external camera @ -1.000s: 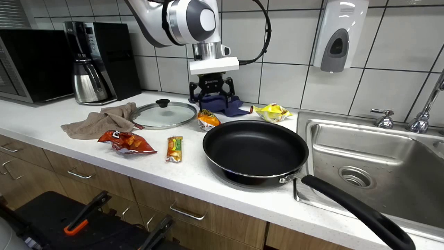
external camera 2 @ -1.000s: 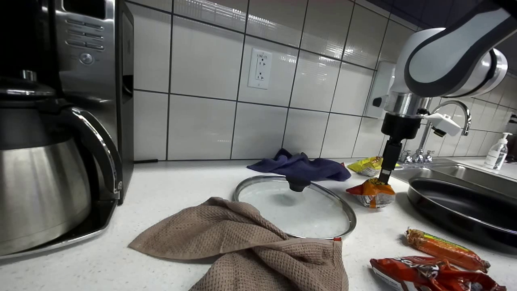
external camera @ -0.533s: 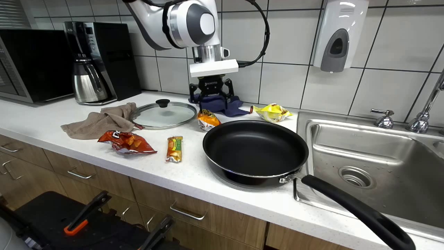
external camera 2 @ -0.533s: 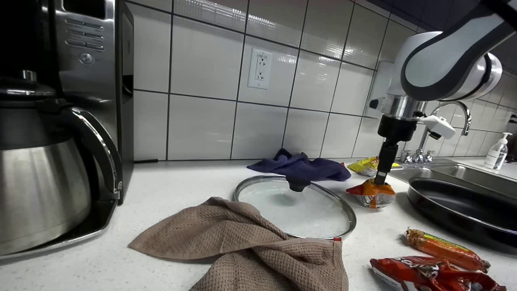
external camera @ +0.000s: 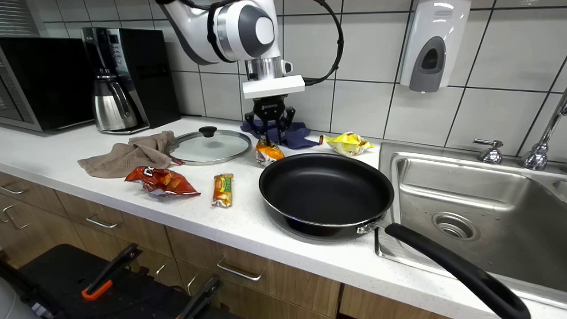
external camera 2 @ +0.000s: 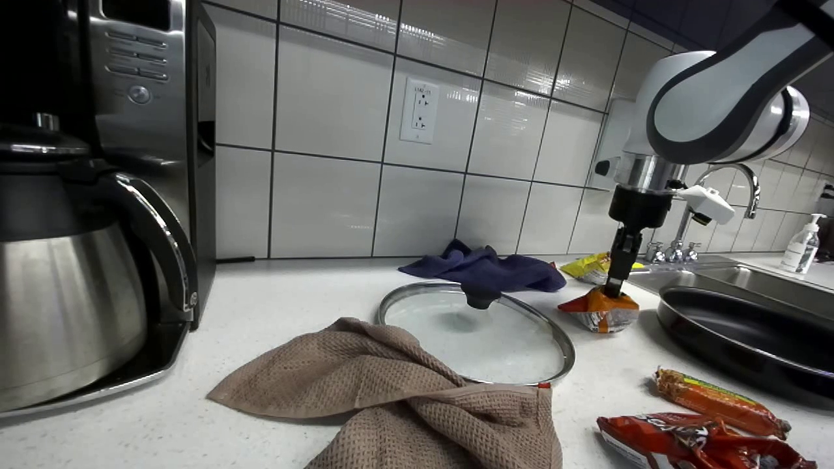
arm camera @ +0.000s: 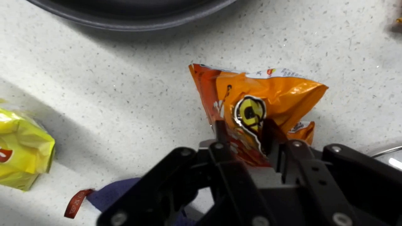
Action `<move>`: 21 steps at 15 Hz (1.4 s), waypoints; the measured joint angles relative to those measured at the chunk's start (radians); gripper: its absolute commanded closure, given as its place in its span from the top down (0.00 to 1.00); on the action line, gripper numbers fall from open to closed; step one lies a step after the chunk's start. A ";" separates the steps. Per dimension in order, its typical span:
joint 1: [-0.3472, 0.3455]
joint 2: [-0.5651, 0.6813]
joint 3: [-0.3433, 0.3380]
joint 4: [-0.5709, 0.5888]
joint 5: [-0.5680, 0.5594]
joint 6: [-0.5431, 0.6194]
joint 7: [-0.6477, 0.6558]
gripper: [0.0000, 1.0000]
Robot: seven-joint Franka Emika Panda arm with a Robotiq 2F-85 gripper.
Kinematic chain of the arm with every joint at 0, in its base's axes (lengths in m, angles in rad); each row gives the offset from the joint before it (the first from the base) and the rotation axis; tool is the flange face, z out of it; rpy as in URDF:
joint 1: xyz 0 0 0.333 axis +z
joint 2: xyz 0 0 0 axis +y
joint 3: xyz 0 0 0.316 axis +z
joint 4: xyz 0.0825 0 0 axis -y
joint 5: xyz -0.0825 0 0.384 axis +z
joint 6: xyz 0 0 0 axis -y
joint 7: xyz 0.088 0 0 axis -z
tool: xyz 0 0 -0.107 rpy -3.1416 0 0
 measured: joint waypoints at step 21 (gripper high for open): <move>0.016 -0.123 -0.024 0.009 -0.182 -0.068 0.127 0.00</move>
